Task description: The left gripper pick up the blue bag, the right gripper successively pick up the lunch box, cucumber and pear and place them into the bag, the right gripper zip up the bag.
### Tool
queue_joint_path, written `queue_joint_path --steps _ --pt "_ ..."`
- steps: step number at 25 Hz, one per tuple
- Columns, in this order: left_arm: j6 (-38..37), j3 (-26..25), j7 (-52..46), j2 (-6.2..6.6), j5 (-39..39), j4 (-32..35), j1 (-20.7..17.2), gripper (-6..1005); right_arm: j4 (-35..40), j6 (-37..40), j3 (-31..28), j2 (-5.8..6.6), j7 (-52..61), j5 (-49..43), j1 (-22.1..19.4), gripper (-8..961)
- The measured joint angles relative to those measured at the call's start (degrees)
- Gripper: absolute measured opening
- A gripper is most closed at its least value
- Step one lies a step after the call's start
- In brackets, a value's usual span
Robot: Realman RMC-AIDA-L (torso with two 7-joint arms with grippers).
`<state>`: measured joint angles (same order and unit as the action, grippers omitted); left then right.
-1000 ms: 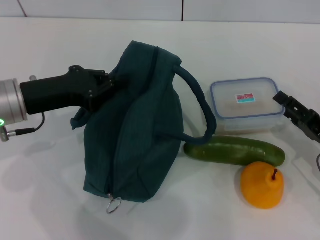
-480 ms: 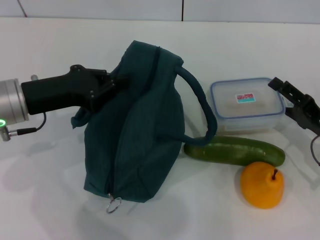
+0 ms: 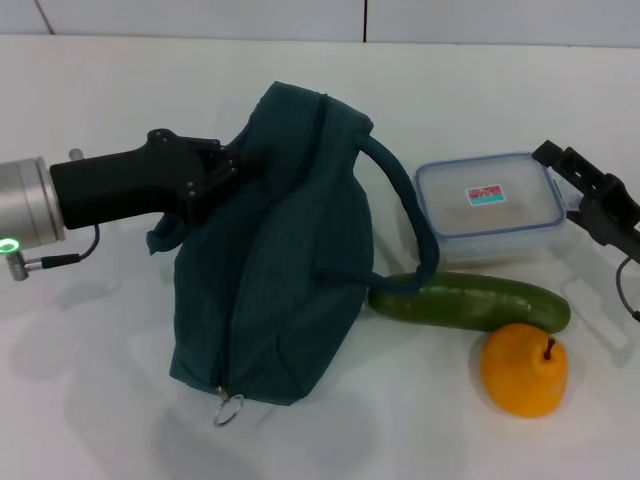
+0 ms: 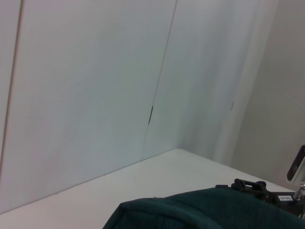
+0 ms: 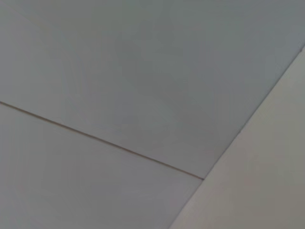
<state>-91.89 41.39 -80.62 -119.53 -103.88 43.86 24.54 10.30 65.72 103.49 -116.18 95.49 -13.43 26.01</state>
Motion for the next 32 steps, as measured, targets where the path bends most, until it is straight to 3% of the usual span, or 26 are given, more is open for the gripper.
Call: queue_joint_path --steps 5,13,18,24,29,32 --pt "0.1 0.0 0.6 0.0 0.0 -0.4 0.5 39 0.0 -0.6 -0.1 0.0 0.0 0.6 0.0 870" --pt "0.2 0.0 0.9 0.0 0.0 -1.2 1.0 39 0.1 -2.0 0.3 0.0 0.0 1.3 0.2 746" --pt "0.3 0.0 1.0 0.0 0.0 -1.2 1.0 39 0.1 -2.2 1.1 0.0 0.1 1.3 0.5 518" --pt "0.7 0.0 1.0 0.0 0.0 -1.2 1.1 40 0.2 -2.0 1.2 0.0 -0.3 1.1 0.6 309" --pt "0.8 -0.3 1.0 0.0 0.4 -1.2 1.1 40 1.3 -1.5 1.8 0.0 -4.0 1.0 0.4 167" --pt "0.8 -0.3 1.0 0.0 1.6 -1.4 0.8 40 2.3 -1.5 1.8 0.0 -6.4 1.1 0.1 148"
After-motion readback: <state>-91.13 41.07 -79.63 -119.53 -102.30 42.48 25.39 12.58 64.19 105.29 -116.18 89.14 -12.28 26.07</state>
